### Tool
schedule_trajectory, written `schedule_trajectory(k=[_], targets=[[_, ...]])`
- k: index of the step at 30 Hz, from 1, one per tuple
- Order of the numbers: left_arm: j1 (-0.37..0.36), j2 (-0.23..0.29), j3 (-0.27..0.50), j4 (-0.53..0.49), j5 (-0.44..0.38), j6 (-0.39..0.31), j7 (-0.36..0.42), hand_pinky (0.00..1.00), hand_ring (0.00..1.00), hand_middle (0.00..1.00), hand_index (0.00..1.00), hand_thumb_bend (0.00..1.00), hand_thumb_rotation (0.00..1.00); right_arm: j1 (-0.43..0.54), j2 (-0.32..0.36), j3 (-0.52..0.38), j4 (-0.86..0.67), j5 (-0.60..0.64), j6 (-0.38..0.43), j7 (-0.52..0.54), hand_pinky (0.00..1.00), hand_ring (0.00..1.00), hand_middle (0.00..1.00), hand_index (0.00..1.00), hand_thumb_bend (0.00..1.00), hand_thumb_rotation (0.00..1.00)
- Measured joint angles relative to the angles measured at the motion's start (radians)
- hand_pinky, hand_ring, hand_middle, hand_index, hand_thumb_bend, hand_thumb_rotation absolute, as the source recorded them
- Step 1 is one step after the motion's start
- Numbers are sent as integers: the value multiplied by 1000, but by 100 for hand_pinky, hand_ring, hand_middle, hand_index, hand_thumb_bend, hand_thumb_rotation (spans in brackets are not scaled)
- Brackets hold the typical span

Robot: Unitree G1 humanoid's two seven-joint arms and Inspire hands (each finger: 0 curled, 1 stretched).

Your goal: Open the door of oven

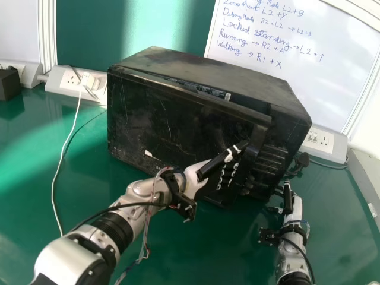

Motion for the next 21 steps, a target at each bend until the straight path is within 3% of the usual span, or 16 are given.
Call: schedule_trajectory(k=[6,13,21], targets=[[6,-3,-5,-2,0,-12,7,0,5,9,8,82,90,0,1,0,0,0,0,-1,41,52,68,67,61,98],[18,0,-14,-12,-1,-22,-4,0,5,8,9,88,88,2,2,6,0,-1,-4,-2,40,51,67,67,60,98],[44,10,-14,-40,-18,-28,-58,0,5,8,9,88,88,2,3,9,0,0,-5,-8,40,51,67,66,65,99]])
